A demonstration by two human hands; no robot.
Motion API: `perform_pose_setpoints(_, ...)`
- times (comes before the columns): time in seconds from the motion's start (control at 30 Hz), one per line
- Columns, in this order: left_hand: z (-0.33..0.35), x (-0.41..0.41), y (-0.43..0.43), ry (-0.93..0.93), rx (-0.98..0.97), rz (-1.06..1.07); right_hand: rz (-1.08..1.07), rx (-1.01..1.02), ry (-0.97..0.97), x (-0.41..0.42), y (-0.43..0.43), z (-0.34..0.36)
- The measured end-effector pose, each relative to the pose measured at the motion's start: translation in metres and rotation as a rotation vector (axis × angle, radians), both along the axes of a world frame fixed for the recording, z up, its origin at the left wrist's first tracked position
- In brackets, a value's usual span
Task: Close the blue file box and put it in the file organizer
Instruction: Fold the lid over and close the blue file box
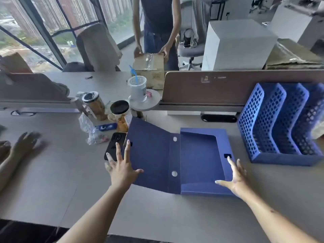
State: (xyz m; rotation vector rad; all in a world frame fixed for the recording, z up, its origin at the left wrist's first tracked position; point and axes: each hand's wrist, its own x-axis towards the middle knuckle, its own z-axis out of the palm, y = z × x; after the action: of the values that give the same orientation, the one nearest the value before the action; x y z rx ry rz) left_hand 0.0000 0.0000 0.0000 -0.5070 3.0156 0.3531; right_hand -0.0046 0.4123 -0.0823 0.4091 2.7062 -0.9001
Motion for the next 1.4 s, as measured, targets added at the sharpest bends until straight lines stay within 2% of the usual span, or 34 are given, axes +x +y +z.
perform_pose_setpoints(0.13, 0.005, 0.001, -0.012, -0.039, -0.036, 0.051, 0.013, -0.029, -0.144, 0.005, -0.003, -0.007)
perform_pose_setpoints(0.23, 0.006, 0.004, -0.018, -0.032, -0.081, 0.031, 0.036, 0.050, -0.148, 0.007, -0.007, -0.012)
perform_pose_setpoints(0.37, 0.010, 0.005, -0.030, -0.027, -0.007, 0.003, 0.049, 0.034, -0.146, 0.003, -0.011, -0.007)
perform_pose_setpoints(0.47, 0.019, 0.003, -0.036, 0.006, 0.158, -0.006, 0.049, -0.013, -0.151, 0.003, -0.018, -0.004)
perform_pose_setpoints(0.57, 0.034, -0.002, -0.037, 0.077, 0.471, 0.022, 0.046, -0.053, -0.146, 0.005, -0.022, -0.003)
perform_pose_setpoints(0.67, 0.051, -0.006, -0.030, 0.053, 0.702, 0.000, 0.043, -0.083, -0.144, 0.006, -0.021, -0.001)
perform_pose_setpoints(0.87, 0.080, -0.013, 0.005, -0.056, 0.964, -0.180, 0.022, -0.186, -0.183, -0.004, -0.020, 0.028)
perform_pose_setpoints(1.0, 0.088, -0.013, 0.037, -0.090, 1.096, -0.277, 0.011, -0.413, -0.043, -0.018, -0.039, 0.069)
perform_pose_setpoints(1.2, 0.083, -0.015, 0.085, -0.166, 1.021, -0.441, 0.029, -0.676, 0.089, -0.027, -0.082, 0.130)
perform_pose_setpoints(1.4, 0.052, -0.032, 0.114, -0.186, 0.988, -0.436, -0.041, -0.684, 0.121, -0.027, -0.093, 0.150)
